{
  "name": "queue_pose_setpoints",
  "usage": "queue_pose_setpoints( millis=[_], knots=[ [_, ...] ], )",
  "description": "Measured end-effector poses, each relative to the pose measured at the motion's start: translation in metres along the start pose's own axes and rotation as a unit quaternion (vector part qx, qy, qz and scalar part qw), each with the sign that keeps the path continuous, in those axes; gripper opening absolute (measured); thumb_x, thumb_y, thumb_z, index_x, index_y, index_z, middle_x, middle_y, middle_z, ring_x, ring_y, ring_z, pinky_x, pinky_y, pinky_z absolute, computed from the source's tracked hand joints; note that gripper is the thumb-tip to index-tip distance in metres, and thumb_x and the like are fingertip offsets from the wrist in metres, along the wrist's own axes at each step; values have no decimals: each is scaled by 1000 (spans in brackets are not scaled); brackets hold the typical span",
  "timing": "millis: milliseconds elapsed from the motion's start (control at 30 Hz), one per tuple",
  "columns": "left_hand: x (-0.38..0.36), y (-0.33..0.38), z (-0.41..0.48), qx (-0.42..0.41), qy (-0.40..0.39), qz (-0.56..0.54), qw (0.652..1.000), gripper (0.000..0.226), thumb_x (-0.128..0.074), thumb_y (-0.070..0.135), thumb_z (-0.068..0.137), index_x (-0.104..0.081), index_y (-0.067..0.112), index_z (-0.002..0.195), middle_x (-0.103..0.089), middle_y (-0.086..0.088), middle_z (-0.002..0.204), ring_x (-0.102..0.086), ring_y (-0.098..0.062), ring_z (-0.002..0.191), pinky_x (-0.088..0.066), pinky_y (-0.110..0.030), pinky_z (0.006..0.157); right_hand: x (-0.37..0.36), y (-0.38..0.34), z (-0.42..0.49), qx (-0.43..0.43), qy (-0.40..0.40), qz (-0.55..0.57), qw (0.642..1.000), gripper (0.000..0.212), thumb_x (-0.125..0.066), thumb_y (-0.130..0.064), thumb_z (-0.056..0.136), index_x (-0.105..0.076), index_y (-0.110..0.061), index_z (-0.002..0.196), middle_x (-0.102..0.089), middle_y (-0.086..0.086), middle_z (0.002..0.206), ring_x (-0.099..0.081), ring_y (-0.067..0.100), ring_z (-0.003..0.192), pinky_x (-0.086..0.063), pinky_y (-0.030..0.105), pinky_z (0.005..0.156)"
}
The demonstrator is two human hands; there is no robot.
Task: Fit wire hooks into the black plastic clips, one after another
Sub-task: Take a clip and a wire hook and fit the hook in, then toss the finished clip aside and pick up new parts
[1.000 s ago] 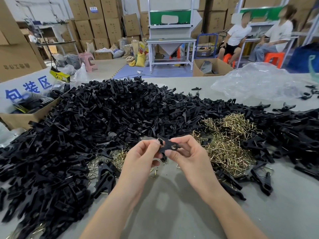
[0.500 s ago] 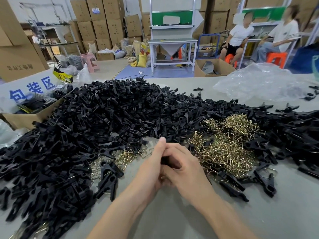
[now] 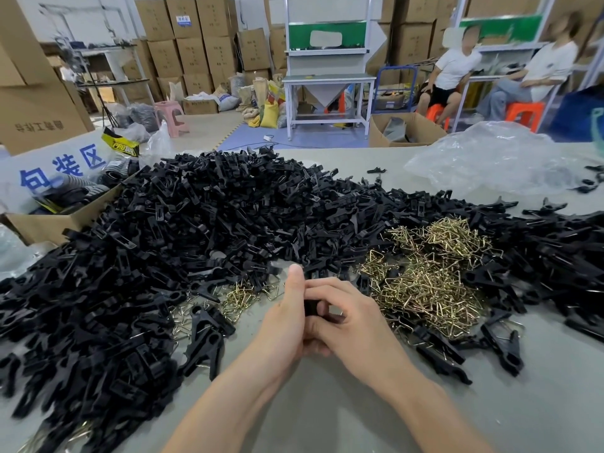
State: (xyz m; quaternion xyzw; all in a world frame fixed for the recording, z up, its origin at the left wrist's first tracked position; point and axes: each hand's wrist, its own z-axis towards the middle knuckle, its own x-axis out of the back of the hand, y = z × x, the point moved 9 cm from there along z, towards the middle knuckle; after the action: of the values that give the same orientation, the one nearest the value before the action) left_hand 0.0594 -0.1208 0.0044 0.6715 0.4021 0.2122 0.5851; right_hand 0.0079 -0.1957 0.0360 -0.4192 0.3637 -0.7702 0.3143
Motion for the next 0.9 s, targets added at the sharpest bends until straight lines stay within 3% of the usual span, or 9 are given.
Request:
queue_pose_setpoints(
  millis=[133,233,400,467,533,600,733,800,900],
  knots=[
    [0,1,0,-7,-13,-16,1000,71,-32,69,94,-77,20,68,-72,-4,72,-70,-18,69,-55,-32,58,-5,-2,0,12,-12,2,1000,44,-74,-14,86,-64,-46,114,-59,-32,121,-54,5,122,-47,35,104],
    [5,-1,5,6,-18,-33,999,75,-31,73,89,-75,13,102,-76,-13,102,-73,-28,92,-57,-38,71,4,-12,0,72,34,-58,995,32,-74,-23,88,-68,-39,115,-58,-27,123,-53,3,123,-42,25,107],
    [27,-5,19,16,42,-27,999,77,-20,68,98,-67,8,110,-77,-10,89,-68,-20,61,-53,-32,54,71,-5,4,-19,168,144,975,24,-73,-32,91,-71,-37,114,-72,-12,109,-67,5,102,-54,26,92],
    [33,-5,23,9,60,-39,997,75,-21,66,99,-67,7,106,-76,-9,82,-67,-19,57,-52,-33,53,133,9,9,-44,272,369,887,34,-71,-33,88,-69,-21,119,-74,0,105,-70,13,95,-59,31,88],
    [33,-6,26,11,71,-43,996,74,-21,64,101,-67,7,103,-74,-8,76,-66,-20,54,-51,-35,56,188,18,12,-30,344,569,746,64,-64,-44,90,-49,-7,141,-69,11,119,-72,21,103,-60,34,90],
    [35,-5,25,-1,90,-33,995,71,-23,61,103,-69,7,101,-74,-7,74,-64,-20,54,-50,-37,58,215,21,16,-37,359,640,678,90,-58,-56,90,-22,-6,155,-63,19,130,-70,27,112,-58,37,95],
    [57,33,5,-174,167,158,958,43,-35,52,105,-70,27,98,-74,0,86,-67,-9,71,-50,-37,66,167,14,26,-73,252,605,752,74,-62,-48,92,-36,-9,150,-70,14,125,-69,27,113,-56,41,98],
    [70,57,-12,-254,257,380,852,14,-49,37,103,-62,35,104,-71,5,95,-62,-5,89,-51,-43,76,115,10,26,-95,169,575,795,48,-64,-35,97,-53,-13,138,-71,11,122,-70,26,111,-57,39,96],
    [102,61,-12,-170,364,547,735,40,-53,34,99,-57,12,132,-56,-24,134,-46,-43,128,-30,-60,107,43,17,18,-142,82,488,857,35,-62,-26,100,-55,-23,135,-73,9,120,-71,24,104,-58,35,90]
  ],
)
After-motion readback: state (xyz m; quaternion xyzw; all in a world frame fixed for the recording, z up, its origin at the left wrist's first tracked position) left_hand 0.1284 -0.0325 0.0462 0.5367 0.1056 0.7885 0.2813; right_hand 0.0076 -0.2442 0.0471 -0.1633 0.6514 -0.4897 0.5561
